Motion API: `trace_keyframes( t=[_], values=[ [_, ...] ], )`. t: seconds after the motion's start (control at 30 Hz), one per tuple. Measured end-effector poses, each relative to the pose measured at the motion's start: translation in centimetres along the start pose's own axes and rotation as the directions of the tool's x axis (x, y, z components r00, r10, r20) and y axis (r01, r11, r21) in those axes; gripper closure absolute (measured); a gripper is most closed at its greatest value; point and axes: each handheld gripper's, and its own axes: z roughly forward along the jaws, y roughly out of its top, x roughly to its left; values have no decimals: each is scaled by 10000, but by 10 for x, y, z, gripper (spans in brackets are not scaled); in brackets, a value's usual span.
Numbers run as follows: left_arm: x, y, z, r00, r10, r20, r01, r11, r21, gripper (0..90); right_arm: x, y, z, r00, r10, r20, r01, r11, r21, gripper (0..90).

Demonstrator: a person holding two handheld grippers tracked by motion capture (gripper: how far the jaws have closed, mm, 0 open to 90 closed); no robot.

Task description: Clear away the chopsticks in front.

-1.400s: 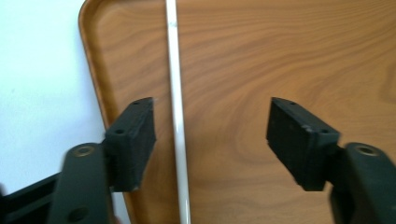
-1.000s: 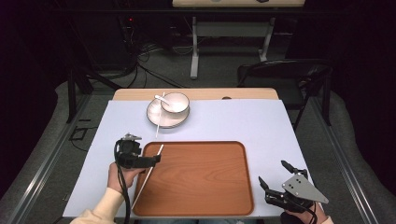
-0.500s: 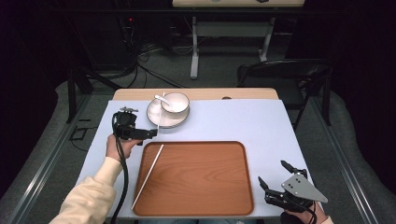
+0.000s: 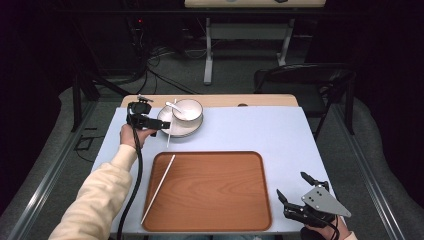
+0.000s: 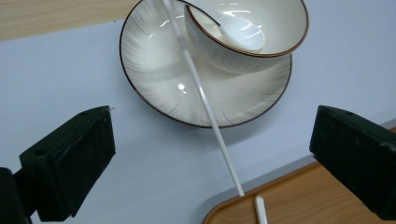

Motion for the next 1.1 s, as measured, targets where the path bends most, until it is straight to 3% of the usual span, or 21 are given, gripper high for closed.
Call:
trace_keyframes(
  t=[0.23,0.3,0.47,0.5,0.7,0.93,1.1],
  values=[
    [4,11,25,9997,182,-151,-176,9990,404,7,0,0,0,10000,-2,1,2,10000,-4,143],
    [3,14,31,9997,231,-116,-228,9994,256,70,0,0,0,10000,3,5,-3,10000,0,143],
    [3,17,43,9998,198,27,-199,9989,420,255,0,0,0,10000,0,20,0,10000,-21,143],
    [3,17,50,9992,277,-287,-260,9979,598,307,0,0,0,10000,4,23,-4,10000,-2,143],
    [12,15,68,9998,-128,-164,137,9980,610,420,0,0,0,10000,12,15,-12,10000,2,143],
    [14,14,77,9995,-206,249,194,9986,483,540,0,0,0,10000,16,26,-16,10000,4,143],
    [12,14,84,9998,-133,-116,140,9980,613,607,0,0,0,10000,24,28,-24,10000,28,143]
  ],
)
